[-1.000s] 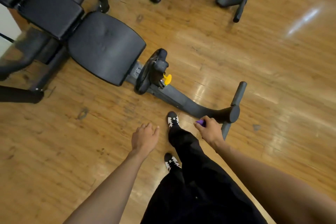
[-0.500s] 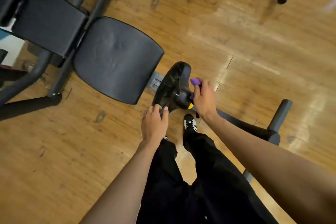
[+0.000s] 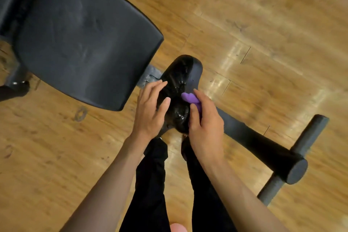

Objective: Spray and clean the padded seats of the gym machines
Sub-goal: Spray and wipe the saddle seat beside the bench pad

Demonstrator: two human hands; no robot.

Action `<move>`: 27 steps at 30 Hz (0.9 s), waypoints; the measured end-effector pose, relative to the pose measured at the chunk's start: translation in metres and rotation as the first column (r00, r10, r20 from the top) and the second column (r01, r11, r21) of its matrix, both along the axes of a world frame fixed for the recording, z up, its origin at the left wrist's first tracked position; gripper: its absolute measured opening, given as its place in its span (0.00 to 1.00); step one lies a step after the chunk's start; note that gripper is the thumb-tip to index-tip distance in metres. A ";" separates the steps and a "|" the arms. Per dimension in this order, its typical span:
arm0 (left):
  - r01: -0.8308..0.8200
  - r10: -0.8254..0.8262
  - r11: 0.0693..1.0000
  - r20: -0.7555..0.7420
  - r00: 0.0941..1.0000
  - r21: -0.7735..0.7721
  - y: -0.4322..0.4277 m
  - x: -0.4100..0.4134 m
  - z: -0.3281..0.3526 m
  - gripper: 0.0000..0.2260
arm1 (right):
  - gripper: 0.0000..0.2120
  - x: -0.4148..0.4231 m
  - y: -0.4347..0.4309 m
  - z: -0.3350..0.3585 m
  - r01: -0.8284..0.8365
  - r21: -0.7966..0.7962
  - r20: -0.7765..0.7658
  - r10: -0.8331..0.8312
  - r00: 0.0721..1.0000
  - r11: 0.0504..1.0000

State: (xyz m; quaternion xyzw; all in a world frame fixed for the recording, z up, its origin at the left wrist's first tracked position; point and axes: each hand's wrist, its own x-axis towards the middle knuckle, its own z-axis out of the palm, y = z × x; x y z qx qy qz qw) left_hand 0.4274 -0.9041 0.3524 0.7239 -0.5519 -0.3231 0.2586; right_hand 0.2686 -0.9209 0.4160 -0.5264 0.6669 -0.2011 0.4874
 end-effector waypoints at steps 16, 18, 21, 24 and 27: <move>0.077 -0.089 0.990 -0.095 0.992 -0.120 -0.007 0.001 -0.058 0.28 | 0.18 -0.003 -0.132 -0.132 -0.375 -0.203 -0.011 0.381 0.924 0.904; 0.070 -0.088 0.988 -0.130 0.988 -0.138 -0.007 0.000 -0.061 0.28 | 0.16 -0.007 -0.126 -0.128 -0.362 -0.151 0.048 0.373 0.927 0.920; 0.053 -0.074 0.986 -0.133 0.988 -0.157 -0.007 -0.002 -0.063 0.28 | 0.15 -0.023 -0.085 -0.101 -0.380 0.027 0.305 0.355 0.884 0.925; 0.029 -0.047 0.986 -0.107 0.993 -0.165 -0.003 -0.003 -0.064 0.27 | 0.15 -0.047 -0.048 -0.055 -0.326 0.174 0.454 0.219 0.864 0.929; 0.027 -0.043 0.987 -0.096 0.994 -0.159 -0.003 -0.004 -0.065 0.27 | 0.16 -0.065 -0.028 -0.018 -0.361 0.120 0.477 0.265 0.838 0.925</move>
